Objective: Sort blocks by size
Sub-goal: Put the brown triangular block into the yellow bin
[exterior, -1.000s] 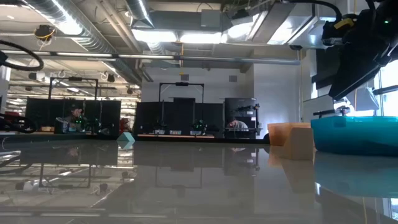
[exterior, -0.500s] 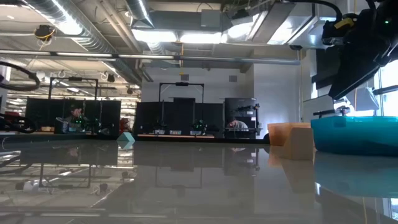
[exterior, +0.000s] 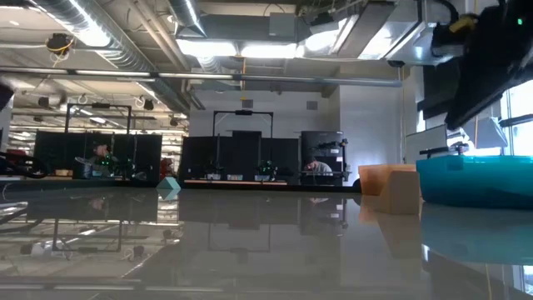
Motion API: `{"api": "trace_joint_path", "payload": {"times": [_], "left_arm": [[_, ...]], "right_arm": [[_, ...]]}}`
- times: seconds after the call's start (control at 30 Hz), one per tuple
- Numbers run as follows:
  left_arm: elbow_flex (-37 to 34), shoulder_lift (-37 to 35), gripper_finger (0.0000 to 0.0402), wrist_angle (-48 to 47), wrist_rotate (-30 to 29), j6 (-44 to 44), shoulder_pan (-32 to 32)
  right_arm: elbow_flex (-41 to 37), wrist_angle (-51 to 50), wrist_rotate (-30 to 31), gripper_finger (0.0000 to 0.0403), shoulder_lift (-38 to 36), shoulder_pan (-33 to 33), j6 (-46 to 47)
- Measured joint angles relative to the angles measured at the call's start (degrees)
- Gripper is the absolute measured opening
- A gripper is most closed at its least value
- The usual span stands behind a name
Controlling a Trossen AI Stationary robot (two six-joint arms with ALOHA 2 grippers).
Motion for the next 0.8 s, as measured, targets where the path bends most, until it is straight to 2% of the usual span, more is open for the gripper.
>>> {"api": "trace_joint_path", "payload": {"times": [0.1, 0.2, 0.47, 0.63, 0.8], "left_arm": [[4.83, -0.09, 0.0121, -3.83, -5.95, 3.15, 0.64], [8.97, -0.11, 0.0121, -6.30, -13.28, 7.38, 1.65], [15.90, -0.24, 0.0123, 0.63, -36.10, 28.04, 4.30], [15.96, -0.20, 0.0122, 10.91, -40.72, 42.40, 7.75], [16.01, -0.20, 0.0118, 21.75, -40.89, 57.47, 11.23]], "right_arm": [[2.29, 1.96, -1.59, 0.0296, -0.01, 0.00, -3.49], [2.95, 9.65, -2.09, 0.0296, -0.01, 0.00, -10.83], [1.07, 37.58, -2.01, 0.0296, 2.91, 0.00, -33.75], [1.01, 49.52, -0.14, 0.0296, 9.30, -0.04, -45.57], [0.94, 64.86, 0.16, 0.0296, 17.64, -0.04, -57.46]]}}
